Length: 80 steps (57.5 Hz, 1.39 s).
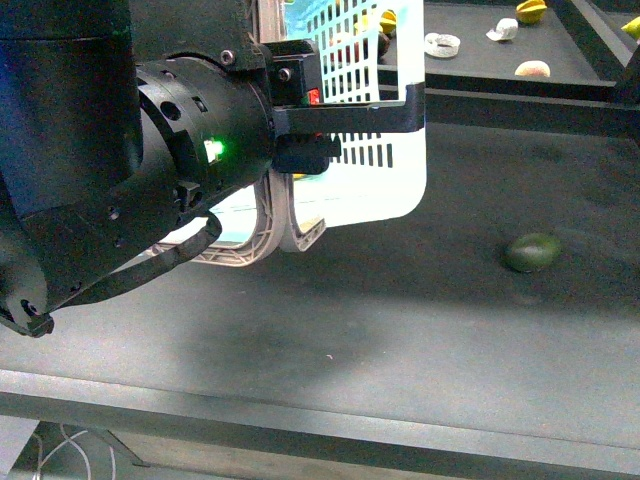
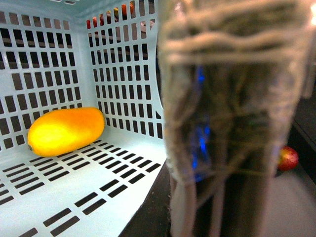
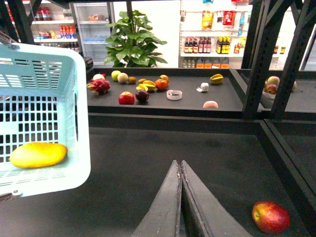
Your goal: Pick mango with right arm and hold basket with left
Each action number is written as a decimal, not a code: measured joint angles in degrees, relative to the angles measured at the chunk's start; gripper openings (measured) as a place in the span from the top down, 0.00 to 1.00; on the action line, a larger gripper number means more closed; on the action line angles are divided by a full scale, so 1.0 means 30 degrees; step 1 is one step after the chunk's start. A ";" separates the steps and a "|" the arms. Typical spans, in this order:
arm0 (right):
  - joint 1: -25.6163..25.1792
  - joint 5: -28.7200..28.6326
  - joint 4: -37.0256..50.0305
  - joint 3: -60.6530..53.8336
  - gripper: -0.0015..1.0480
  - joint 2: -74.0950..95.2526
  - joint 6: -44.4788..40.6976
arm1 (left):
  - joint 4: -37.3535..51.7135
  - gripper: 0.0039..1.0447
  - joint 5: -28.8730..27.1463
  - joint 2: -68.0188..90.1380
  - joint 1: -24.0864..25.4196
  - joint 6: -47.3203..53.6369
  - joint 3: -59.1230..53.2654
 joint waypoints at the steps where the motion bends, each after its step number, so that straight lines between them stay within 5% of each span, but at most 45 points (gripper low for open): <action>1: 0.0000 0.0000 -0.0073 0.0000 0.98 -0.0087 0.0000 | 0.0000 0.96 0.0000 0.0000 0.0000 0.0000 0.0000; 13: 0.0000 -0.0022 -0.3614 0.0015 0.98 -0.3184 -0.0022 | 0.0000 0.96 0.0007 0.0000 0.0000 0.0022 0.0000; 47: 0.0000 -0.0015 -0.3723 0.0015 0.97 -0.3592 -0.0051 | 0.0000 0.96 0.0007 0.0000 0.0000 0.0000 0.0000; 75: 0.0000 -0.0022 -0.3723 0.0015 0.16 -0.3592 -0.0066 | 0.0000 0.96 0.0007 0.0000 0.0000 0.0000 0.0000; 80: 0.0000 -0.0029 -0.3723 0.0015 0.07 -0.3592 -0.0066 | -0.2769 0.96 -0.4510 -0.0036 -0.0619 -0.1457 0.1056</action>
